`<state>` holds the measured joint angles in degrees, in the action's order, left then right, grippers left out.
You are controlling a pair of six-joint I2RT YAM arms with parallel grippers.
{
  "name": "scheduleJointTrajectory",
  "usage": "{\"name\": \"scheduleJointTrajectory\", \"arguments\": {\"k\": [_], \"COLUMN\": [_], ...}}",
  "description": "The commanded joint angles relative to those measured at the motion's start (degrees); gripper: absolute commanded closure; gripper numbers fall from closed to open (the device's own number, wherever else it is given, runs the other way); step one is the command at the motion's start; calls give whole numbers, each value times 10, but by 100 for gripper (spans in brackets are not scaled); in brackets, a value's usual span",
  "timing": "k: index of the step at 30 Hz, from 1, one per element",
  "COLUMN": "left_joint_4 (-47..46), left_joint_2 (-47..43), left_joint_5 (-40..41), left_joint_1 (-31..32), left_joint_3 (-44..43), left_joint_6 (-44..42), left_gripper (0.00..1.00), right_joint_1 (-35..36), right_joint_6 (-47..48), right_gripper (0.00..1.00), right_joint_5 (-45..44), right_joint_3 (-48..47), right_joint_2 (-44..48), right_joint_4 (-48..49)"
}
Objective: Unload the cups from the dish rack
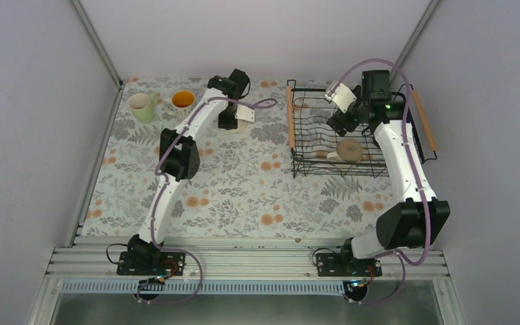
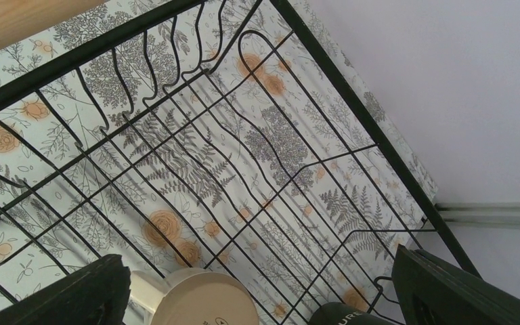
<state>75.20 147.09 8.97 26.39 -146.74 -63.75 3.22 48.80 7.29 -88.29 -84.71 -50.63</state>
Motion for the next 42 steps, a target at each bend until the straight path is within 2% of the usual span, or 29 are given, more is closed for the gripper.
{"name": "scheduleJointTrajectory", "arguments": {"k": [1,8,11,14,18,21,25,27,31,35,37,42], "left_joint_4": [-13,-42,-60,-115,-186,-243,-231,-230,-231,-244,-300,-471], "left_joint_2": [-5,-39,-84,-156,-242,-300,-310,-307,-303,-307,-343,-461], "left_joint_5": [29,66,32,-7,-82,-142,-224,-228,-219,-225,-234,-235], "left_joint_1": [-3,-2,-1,0,0,1,11,11,10,7,2,-1], "left_joint_3": [-17,-42,-47,-16,37,88,69,58,34,22,85,305], "left_joint_6": [0,44,85,168,281,371,384,387,388,382,380,375], "left_gripper": [36,26,22,16,12,7,0,0,0,0,0,0], "right_joint_1": [-5,-15,-25,-38,-44,-46,-47,-47,-50,-50,-51,-53], "right_joint_6": [-11,-6,1,25,107,211,331,346,354,381,400,434], "right_gripper": [0,0,0,0,0,0,0,0,7,8,8,8], "right_joint_5": [16,1,2,5,-3,6,26,25,37,50,57,57], "right_joint_3": [-6,-19,-13,4,50,61,58,29,-44,-66,-80,-92], "right_joint_2": [0,6,12,15,28,30,25,-7,-79,-132,-161,-202], "right_joint_4": [4,-54,-97,-129,-122,-123,-149,-170,-199,-206,-222,-230]}}
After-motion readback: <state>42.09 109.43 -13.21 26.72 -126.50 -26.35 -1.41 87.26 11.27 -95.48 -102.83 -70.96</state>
